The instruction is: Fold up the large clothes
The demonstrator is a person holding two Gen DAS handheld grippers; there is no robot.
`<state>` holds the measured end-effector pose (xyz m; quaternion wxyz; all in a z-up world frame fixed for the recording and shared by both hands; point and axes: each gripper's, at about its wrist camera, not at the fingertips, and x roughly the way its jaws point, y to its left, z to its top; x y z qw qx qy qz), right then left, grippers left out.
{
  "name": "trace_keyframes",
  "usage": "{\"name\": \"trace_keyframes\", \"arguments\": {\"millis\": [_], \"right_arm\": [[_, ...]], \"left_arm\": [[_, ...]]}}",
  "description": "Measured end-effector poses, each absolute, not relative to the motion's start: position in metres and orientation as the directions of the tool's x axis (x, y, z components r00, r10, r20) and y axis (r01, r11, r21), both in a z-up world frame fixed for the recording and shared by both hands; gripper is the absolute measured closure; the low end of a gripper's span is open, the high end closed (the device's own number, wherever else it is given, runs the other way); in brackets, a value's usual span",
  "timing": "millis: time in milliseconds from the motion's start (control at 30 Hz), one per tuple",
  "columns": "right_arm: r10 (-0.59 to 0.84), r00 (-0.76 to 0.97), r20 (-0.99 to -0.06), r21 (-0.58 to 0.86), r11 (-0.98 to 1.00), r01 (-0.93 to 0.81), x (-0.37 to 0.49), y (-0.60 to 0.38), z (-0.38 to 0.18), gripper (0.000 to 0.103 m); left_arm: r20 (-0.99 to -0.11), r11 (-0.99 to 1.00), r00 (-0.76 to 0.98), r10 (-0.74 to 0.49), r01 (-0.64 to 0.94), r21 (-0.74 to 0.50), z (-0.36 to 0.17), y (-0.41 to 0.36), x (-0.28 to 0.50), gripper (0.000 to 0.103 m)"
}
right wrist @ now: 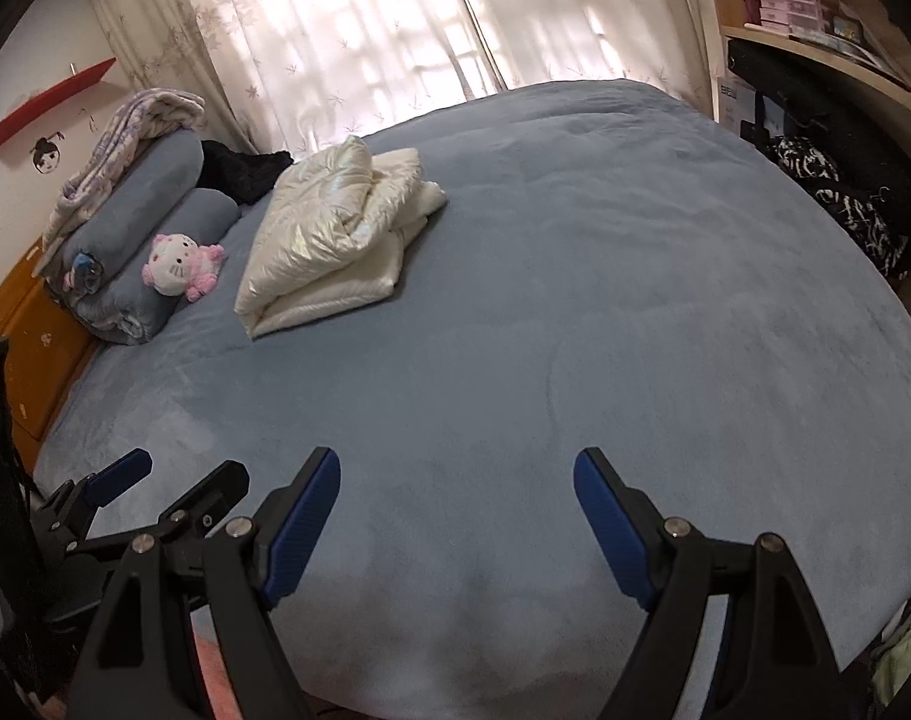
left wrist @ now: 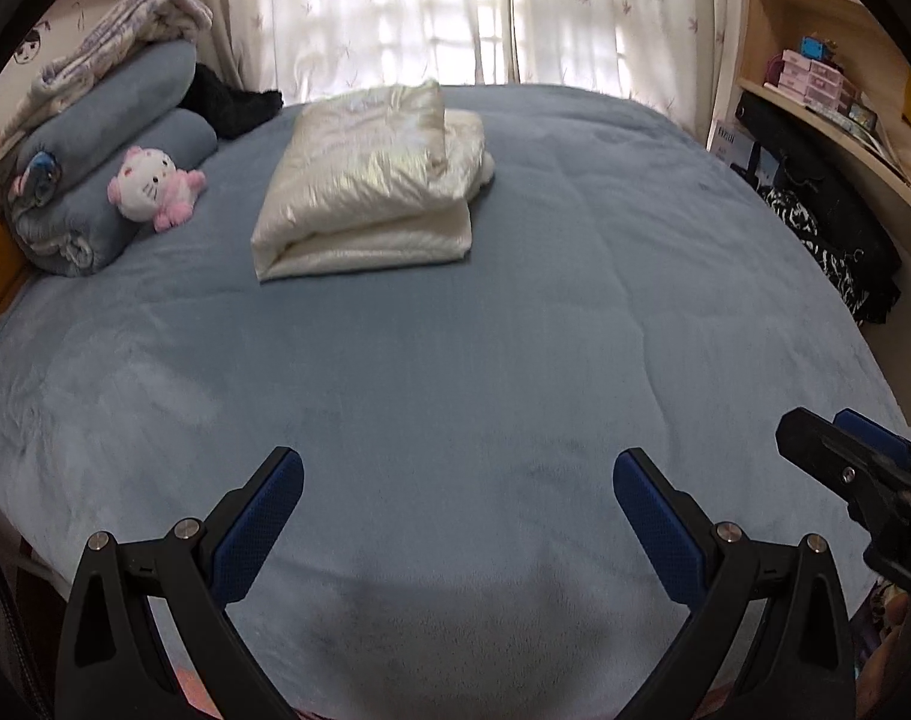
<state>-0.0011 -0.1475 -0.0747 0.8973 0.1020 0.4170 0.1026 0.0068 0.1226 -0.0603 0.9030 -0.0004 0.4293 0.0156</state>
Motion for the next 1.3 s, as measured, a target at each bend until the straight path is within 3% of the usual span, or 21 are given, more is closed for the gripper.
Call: {"name": "trace_keyframes", "arguments": {"millis": [1300], "right_arm": [[0.279,0.625,-0.729,0.266,0.957,-0.117,-0.006,-0.141,-0.084,0.022]], "left_arm": [[-0.78,0.998,0.626,-0.002,-0.05,-0.043,-0.059,0.123,0.002,0.002]]}}
